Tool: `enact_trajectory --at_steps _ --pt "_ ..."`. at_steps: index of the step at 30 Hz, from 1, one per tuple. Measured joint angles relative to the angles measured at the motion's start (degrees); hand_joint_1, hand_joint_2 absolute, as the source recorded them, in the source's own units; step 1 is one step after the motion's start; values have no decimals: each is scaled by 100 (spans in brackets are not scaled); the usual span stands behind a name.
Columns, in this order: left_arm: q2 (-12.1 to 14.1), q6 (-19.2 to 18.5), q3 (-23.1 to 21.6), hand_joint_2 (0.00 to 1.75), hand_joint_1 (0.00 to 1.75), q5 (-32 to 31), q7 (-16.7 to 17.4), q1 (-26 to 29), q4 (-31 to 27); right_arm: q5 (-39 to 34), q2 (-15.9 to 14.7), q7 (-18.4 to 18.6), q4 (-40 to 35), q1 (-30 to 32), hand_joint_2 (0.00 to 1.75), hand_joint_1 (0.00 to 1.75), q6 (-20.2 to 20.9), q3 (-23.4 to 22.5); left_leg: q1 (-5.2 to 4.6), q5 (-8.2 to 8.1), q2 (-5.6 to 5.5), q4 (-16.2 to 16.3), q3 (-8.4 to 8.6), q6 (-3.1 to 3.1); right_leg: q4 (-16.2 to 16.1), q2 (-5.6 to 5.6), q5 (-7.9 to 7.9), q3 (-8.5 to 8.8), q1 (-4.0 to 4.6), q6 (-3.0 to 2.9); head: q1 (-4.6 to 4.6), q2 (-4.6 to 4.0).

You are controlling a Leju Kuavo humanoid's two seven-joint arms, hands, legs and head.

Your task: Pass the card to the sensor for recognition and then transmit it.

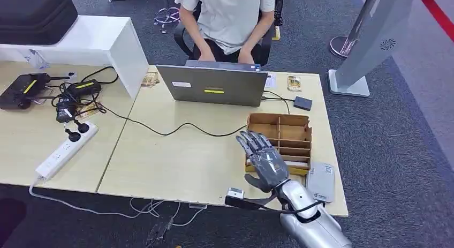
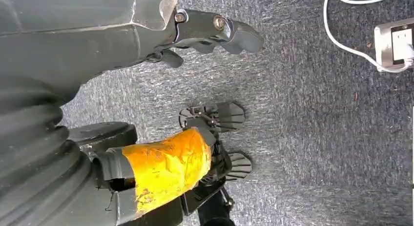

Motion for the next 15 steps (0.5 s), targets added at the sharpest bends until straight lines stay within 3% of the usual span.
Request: enact_trajectory --at_steps 15 --pt "-2 50 90 175 0 -37 -35 2 0 83 -107 -18 -101 184 175 0 -170 -324 0 0 0 1 0 0 0 1 0 0 0 0 0 0"
